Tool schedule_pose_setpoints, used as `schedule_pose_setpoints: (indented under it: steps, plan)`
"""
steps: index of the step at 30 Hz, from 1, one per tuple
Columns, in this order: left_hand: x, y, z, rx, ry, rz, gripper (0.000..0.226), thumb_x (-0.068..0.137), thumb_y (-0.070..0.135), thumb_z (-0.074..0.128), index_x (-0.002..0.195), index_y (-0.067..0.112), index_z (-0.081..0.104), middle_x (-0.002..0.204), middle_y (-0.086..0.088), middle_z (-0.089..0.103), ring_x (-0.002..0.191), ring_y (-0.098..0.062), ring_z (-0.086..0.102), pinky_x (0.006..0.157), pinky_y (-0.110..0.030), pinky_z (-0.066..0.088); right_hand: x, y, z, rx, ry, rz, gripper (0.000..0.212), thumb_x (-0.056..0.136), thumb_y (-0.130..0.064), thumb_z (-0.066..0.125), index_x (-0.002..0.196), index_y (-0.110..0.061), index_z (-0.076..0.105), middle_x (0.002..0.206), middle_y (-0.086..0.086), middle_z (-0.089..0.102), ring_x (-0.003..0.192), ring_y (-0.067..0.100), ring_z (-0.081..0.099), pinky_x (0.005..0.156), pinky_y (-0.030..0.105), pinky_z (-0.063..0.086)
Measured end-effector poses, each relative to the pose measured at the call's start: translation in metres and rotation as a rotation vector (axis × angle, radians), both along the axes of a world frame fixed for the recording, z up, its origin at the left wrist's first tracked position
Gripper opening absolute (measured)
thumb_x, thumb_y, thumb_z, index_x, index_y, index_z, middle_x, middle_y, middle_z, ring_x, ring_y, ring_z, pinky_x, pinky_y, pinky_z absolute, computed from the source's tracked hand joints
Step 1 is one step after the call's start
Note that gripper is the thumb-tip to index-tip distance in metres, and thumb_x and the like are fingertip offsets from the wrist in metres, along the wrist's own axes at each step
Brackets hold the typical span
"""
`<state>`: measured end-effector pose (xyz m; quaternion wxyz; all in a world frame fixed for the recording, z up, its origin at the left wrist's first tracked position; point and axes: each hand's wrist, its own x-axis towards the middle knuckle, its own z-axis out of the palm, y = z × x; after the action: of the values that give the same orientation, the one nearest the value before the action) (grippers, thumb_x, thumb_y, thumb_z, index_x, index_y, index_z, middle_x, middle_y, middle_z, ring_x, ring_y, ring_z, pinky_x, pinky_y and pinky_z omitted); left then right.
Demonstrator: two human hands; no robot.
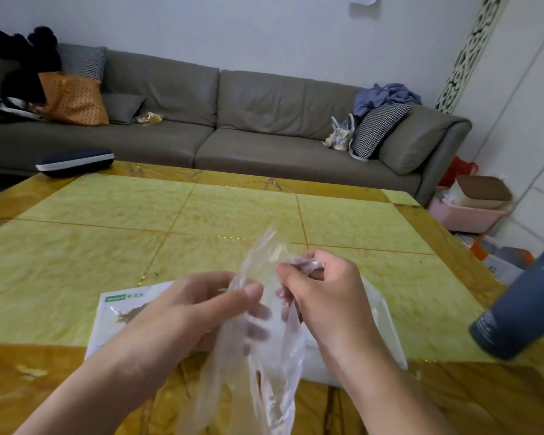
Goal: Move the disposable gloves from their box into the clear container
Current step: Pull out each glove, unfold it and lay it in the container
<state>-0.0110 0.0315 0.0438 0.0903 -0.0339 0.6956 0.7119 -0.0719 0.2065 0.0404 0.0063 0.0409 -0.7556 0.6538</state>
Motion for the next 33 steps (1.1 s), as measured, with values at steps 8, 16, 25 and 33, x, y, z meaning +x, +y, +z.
schedule_pose_setpoints:
  steps: [8,16,25,33]
  plan:
    - [-0.006,-0.007,-0.003,0.058,-0.01,0.324,0.03,0.103,0.018,0.057,0.091,0.001,0.079,0.094,-0.021,0.077,0.084,-0.038,0.077,0.07,-0.041,0.062,-0.013,0.022,-0.001,0.0,-0.051,0.085,0.002,0.097,-0.007,0.07,0.098,-0.006,0.069,0.071,0.01,0.073,0.051,0.028,0.057,0.045,0.031,0.045]
    - [-0.006,-0.001,-0.006,0.018,0.11,0.35,0.018,0.093,0.013,0.071,0.1,-0.003,0.073,0.085,-0.024,0.075,0.073,-0.033,0.075,0.06,-0.038,0.063,-0.009,0.036,0.01,0.104,-0.159,0.235,0.008,0.097,-0.007,0.068,0.096,0.001,0.065,0.08,0.015,0.077,0.058,0.029,0.067,0.048,0.031,0.048]
    - [-0.004,0.012,-0.001,-0.03,0.049,0.231,0.024,0.092,0.026,0.07,0.096,0.003,0.077,0.085,-0.019,0.076,0.068,-0.029,0.074,0.045,-0.022,0.05,-0.01,0.05,0.009,0.172,-0.134,0.279,0.012,0.1,-0.004,0.065,0.093,0.004,0.072,0.076,0.017,0.077,0.058,0.032,0.069,0.048,0.031,0.049]
    - [-0.007,0.014,-0.005,0.034,0.04,0.338,0.026,0.1,0.014,0.062,0.084,0.002,0.079,0.081,-0.025,0.072,0.061,-0.029,0.07,0.045,-0.024,0.052,-0.009,0.071,0.015,0.186,-0.201,0.324,0.013,0.101,-0.006,0.064,0.098,0.005,0.07,0.083,0.016,0.079,0.066,0.032,0.073,0.054,0.033,0.053]
